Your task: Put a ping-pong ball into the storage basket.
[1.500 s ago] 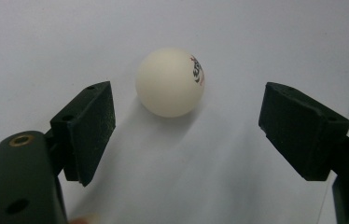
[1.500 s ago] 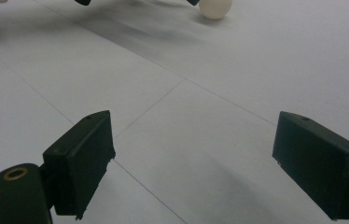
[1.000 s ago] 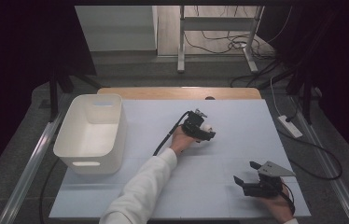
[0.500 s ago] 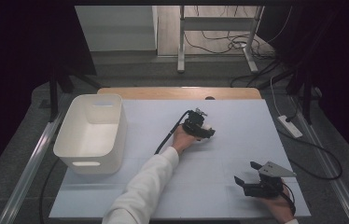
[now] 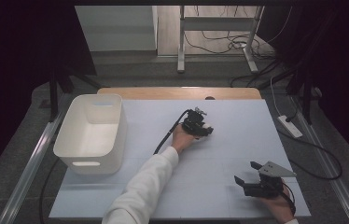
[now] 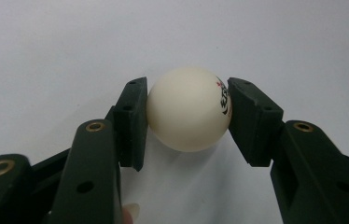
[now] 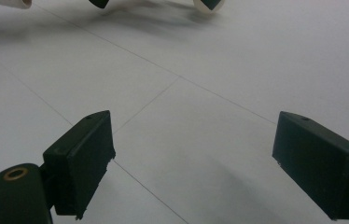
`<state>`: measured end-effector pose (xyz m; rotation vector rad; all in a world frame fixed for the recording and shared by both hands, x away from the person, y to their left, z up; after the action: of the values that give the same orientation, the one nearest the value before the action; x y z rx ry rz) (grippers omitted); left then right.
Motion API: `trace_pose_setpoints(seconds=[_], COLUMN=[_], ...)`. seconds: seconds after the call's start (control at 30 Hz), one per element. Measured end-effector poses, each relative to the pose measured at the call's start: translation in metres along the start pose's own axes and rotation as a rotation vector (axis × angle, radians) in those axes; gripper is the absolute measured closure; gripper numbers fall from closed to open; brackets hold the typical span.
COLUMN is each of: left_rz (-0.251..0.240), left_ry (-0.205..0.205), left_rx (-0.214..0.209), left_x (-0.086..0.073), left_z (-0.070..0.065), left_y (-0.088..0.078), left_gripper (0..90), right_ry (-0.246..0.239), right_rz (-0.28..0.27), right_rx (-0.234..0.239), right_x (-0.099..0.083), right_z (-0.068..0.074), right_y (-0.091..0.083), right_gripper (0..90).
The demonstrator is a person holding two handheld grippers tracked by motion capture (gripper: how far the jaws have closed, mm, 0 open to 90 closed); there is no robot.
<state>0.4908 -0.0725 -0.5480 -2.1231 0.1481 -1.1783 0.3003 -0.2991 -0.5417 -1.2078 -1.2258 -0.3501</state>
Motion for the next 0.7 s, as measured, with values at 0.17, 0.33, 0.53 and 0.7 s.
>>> trace_pose_setpoints(seconds=[0.17, 0.33, 0.53, 0.7], left_rz=[-0.002, -0.004, -0.017, -0.025], left_ry=[0.006, 0.012, 0.021, 0.024], left_rx=[-0.010, -0.028, -0.038, -0.046], left_x=[0.002, 0.003, 0.005, 0.004], left_z=[-0.003, -0.009, -0.014, -0.018], left_y=[-0.004, -0.008, -0.014, -0.022], left_gripper=[50.7, 50.7, 50.7, 50.7], right_ry=[-0.001, -0.002, -0.004, -0.007], right_rz=[0.000, 0.001, -0.002, -0.002], right_rx=[0.000, -0.004, -0.003, -0.005], right_x=[0.000, 0.000, 0.001, 0.001], right_z=[0.000, 0.000, 0.000, 0.000], right_y=[0.000, -0.001, 0.001, 0.001], right_gripper=[12.4, 12.4, 12.4, 12.4])
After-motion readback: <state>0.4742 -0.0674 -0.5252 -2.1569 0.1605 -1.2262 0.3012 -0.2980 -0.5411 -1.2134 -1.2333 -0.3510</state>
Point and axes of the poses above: each handheld gripper's, and its own axes: y roughly forward along the jaws, x roughly out of its top, z roughly to its left, the point moved 4 cm from there along y, roughly forward along the jaws, and after that the axes turned 11 degrees about -x, right-handed, at the moved point
